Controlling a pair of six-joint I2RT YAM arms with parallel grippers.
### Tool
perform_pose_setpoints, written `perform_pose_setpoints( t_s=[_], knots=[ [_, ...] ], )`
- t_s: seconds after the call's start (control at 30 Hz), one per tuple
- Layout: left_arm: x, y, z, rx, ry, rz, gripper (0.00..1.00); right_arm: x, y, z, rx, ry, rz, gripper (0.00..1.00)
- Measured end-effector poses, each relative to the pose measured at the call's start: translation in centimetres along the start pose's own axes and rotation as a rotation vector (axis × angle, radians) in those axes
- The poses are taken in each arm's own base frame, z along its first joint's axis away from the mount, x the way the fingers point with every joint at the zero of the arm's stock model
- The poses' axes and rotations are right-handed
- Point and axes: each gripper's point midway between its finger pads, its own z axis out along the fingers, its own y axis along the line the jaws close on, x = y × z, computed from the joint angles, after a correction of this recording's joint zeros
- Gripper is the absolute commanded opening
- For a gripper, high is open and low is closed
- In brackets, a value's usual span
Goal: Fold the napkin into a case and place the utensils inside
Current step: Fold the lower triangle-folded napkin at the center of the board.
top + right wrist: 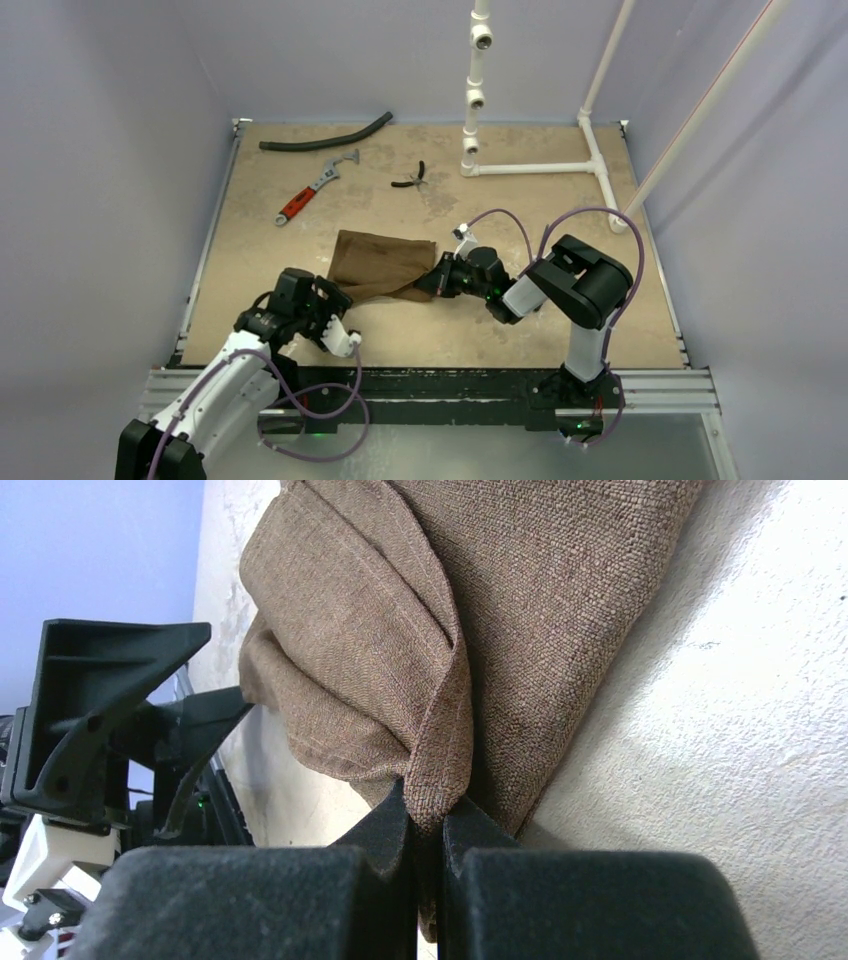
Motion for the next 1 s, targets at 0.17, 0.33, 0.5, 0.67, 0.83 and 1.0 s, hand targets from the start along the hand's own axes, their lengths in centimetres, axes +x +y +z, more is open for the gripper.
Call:
perform_pose_setpoints(
  t_s=[0.17,0.33,0.5,0.67,0.83,1.0],
  knots=[
    [0.2,1.0,0.5,-0.051,0.008,0.04,0.73,0.0,0.1,0.0,-0.01,0.007,0.012,0.0],
    [0.0,1.6,0.9,-0.076,-0.013,0.044,0.6,-0.1,0.1,-0.1,-0.009,0.004,0.02,0.0],
    [-0.5,1.4,1.2,-0.068,-0.043,0.005,0.44,-0.2,0.0,-0.1,-0.008,0.002,0.024,0.0],
    [-0.6,1.7,1.0,-0.057,-0.059,-0.05,0.36,-0.3,-0.1,-0.1,-0.007,0.0,0.026,0.0],
    [-0.6,2.3,0.8,-0.078,-0.059,-0.115,0.02,-0.3,0.0,-0.1,-0.008,0.001,0.026,0.0],
    [-0.2,3.0,0.8,-0.09,-0.051,-0.207,0.0,-0.3,-0.1,-0.1,-0.007,0.001,0.025,0.01]
  ],
)
